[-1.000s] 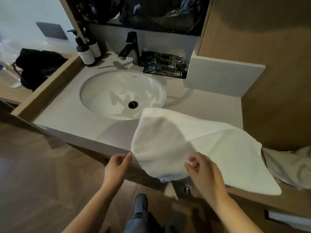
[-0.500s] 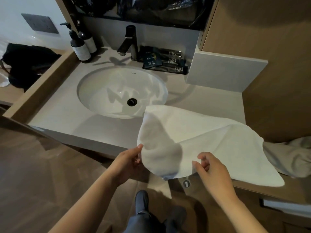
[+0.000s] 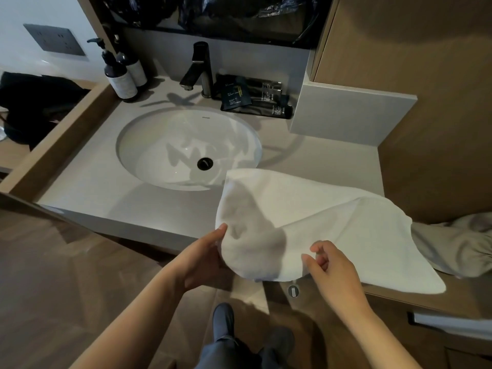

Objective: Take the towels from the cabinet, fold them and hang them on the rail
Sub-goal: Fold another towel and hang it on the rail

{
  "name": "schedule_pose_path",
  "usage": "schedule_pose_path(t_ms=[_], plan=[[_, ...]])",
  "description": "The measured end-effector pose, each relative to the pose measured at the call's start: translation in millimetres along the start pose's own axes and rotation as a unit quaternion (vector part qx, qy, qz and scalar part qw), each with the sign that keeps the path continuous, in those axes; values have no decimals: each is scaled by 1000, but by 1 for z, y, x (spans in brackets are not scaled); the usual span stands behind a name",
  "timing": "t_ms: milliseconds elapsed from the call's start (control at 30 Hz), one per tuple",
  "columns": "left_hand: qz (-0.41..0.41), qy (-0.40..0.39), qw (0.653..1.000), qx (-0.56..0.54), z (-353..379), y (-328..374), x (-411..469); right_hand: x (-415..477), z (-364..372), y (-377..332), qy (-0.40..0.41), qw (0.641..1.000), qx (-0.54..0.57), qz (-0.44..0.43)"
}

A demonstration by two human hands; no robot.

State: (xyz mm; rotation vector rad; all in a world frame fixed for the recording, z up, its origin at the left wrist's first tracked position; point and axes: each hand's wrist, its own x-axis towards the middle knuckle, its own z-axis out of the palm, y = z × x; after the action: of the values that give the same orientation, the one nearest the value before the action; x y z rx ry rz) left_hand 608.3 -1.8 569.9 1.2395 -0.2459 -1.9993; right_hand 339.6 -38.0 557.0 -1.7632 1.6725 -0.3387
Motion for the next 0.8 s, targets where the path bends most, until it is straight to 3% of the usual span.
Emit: schedule_pose_path(t_ms=[167,367,433,533,600,700,800], plan=[[52,55,997,-13,-11,5,-8,2,1,1,-8,1000,0,12],[129,211,968,42,-14,4,-7,2,2,2,-8,1000,-13,16],[181,295,929,131,-8,3,-4,2,2,0,-12,1000,-11,19],[260,395,840,266,-5,1,-1,0,0,-1,-12,999,-7,35],[288,380,824,305,-7,0,-2,-3,-1,-2,3,998,20,65],[287,301,848,329,-12,-1,-6,-7,2,-5,1,985,121,121],[269,238,873,331,-19,3,-16,-8,15,-8,-59,942,267,193]])
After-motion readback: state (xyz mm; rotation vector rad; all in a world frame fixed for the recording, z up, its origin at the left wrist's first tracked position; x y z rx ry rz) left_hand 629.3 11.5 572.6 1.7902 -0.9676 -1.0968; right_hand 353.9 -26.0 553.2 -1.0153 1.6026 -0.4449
